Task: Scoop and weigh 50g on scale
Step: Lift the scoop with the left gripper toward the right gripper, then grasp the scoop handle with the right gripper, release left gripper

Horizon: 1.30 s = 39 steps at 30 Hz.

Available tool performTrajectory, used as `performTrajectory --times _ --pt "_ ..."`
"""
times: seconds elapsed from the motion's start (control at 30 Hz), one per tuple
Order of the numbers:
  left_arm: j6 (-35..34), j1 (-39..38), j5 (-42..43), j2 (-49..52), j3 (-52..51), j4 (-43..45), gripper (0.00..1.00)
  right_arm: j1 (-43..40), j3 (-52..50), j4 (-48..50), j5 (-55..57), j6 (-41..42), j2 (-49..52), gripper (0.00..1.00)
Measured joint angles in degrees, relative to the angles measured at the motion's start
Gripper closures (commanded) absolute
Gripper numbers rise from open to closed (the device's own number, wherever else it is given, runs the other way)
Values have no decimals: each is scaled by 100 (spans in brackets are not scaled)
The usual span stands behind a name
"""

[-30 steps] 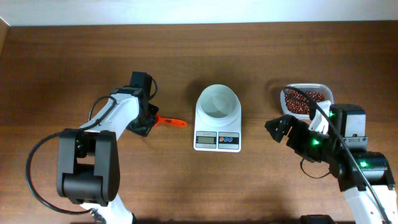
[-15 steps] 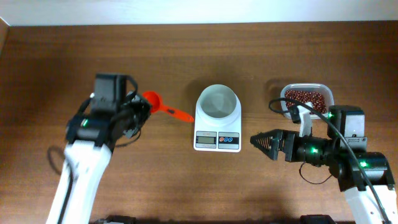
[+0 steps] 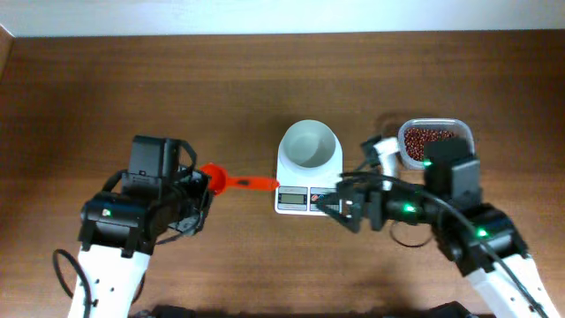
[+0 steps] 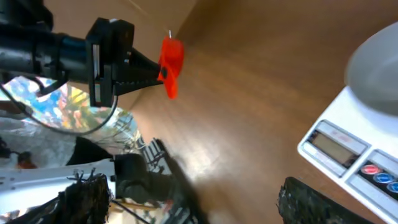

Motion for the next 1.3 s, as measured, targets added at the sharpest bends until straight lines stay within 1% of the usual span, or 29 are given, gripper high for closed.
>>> performTrajectory --times 0.03,0.07,0.13,0.2,0.27,0.33,0.37,0.47,0.57,0.67,0.73,0.77,0.87,1.03,1.2,1.3 --pt "-111 -50 2 0 0 0 100 133 0 101 59 133 55 19" --pt "-297 -160 -20 0 0 -4 100 409 0 415 197 363 177 20" --pt "-452 -275 -59 0 0 0 100 927 4 1025 361 664 468 24" --pt "-629 -452 -129 0 -2 -52 100 1255 4 1246 538 935 671 25" --pt "-688 -542 -153 2 -2 -90 100 1506 4 1419 769 1294 925 27" --pt "-728 -623 -173 4 -2 -96 100 1646 2 1574 890 1484 1152 28" --pt "-745 -673 -181 4 -2 -96 100 1700 2 1644 933 1576 1257 32" --pt "-765 -828 -251 4 -2 -120 100 1777 0 1891 1019 1838 1427 42" --pt "-767 -984 -367 4 -2 -179 100 1779 0 2063 1032 1987 1434 44" --pt "-769 -1117 -422 4 -2 -190 100 1779 0 2070 1025 2044 1434 49" --pt "-767 -1152 -446 4 -2 -195 100 1779 0 2090 997 2116 1434 54" --pt "-767 -1154 -457 4 -2 -192 100 1779 0 2098 986 2181 1434 59" --pt "-767 -1154 -461 4 -2 -195 100 1779 0 2107 960 2411 1434 65" --pt "-767 -1154 -474 4 -2 -192 100 1779 0 2194 933 2697 1434 67" --pt "-769 -1154 -472 4 -2 -192 100 1779 0 2212 850 2817 1434 77" --pt "-767 -1154 -470 4 -2 -192 100 1779 0 2212 817 2837 1434 78"
